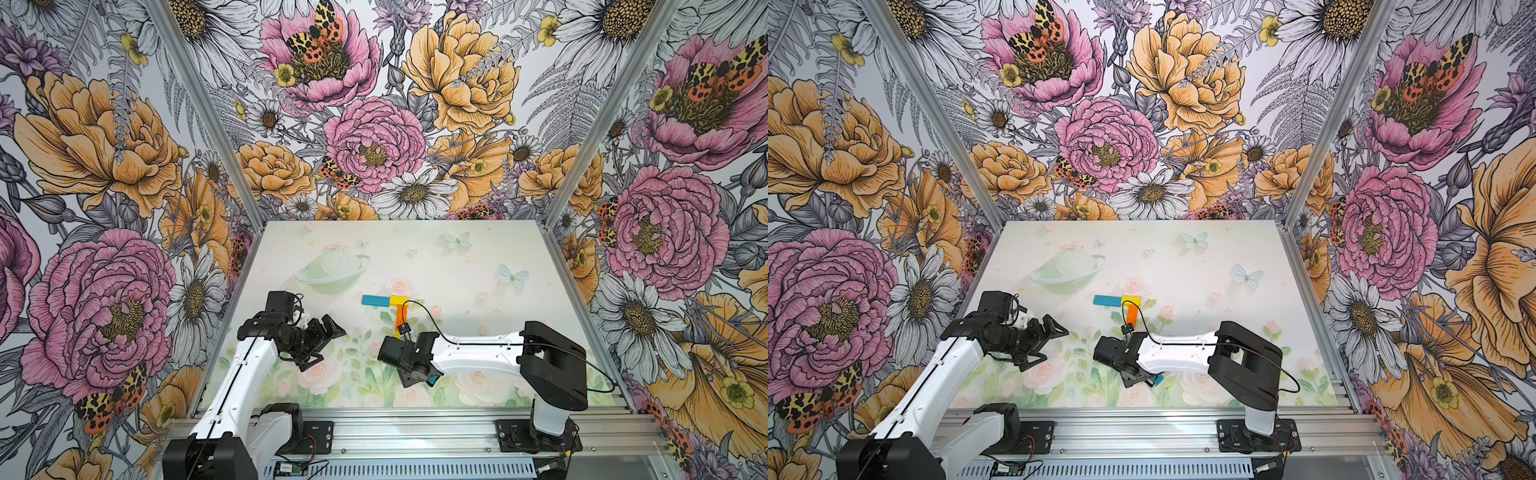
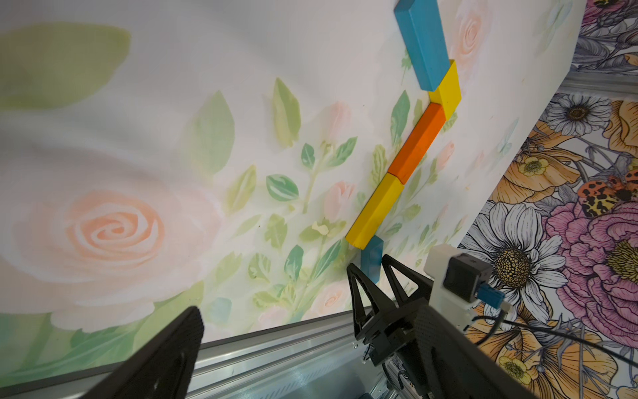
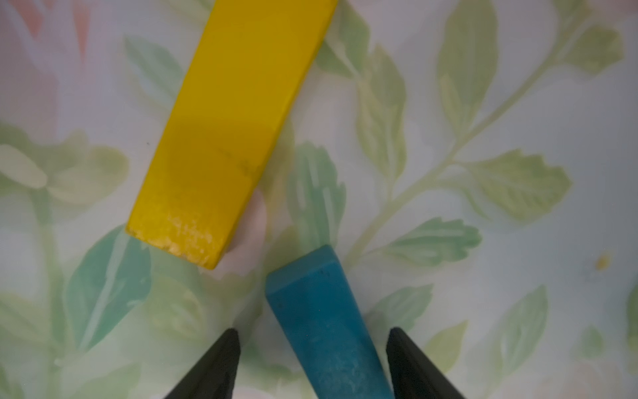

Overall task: Assemble the number 7 with building blocks
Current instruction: Pick up the building block from the center of the board.

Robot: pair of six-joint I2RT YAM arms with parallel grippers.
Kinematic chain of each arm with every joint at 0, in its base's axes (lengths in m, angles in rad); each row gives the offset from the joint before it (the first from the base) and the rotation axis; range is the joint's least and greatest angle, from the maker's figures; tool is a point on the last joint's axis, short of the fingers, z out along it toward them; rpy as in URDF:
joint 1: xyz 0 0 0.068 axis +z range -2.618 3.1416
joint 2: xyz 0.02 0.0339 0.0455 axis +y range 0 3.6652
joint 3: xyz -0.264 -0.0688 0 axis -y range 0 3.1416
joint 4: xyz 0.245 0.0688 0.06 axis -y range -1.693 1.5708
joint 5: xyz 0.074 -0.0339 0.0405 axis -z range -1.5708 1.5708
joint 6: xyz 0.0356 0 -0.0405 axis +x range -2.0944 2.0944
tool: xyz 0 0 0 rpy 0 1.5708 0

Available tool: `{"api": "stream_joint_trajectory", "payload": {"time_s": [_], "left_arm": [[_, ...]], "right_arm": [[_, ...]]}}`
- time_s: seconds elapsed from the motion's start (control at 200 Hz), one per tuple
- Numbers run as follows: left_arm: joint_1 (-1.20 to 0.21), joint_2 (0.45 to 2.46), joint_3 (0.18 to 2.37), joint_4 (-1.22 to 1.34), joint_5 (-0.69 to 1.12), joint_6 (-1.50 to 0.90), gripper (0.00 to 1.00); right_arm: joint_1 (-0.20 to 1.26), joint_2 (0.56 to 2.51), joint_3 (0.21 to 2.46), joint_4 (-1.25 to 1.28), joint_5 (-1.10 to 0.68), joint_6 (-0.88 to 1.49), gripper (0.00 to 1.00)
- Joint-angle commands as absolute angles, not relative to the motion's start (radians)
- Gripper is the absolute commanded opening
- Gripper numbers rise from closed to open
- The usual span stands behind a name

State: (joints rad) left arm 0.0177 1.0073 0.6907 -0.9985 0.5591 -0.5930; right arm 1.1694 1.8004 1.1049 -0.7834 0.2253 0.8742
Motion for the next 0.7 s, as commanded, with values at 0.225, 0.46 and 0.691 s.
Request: {"api": "stream_joint_trajectory", "payload": {"time_s": [0.225,0.46,0.691], "left_arm": [[0.029,0.984,0.679,-0.991,0.569,-0.614,0.99],[0.028,0.981,0.67,-0.989,0.563,-0.623,0.99],[0.028,0.988,0.672,-0.989,0.558,-0.626,0.99]], "right_arm": [[1.165,1.781,1.037,-0.692,0.141,0.879,0.48],[1.207,1.699,0.957,-0.69,0.148,1.014,0.27],[1.307,1.716,1.102,-0.744,0.178,1.197,0.29]]}}
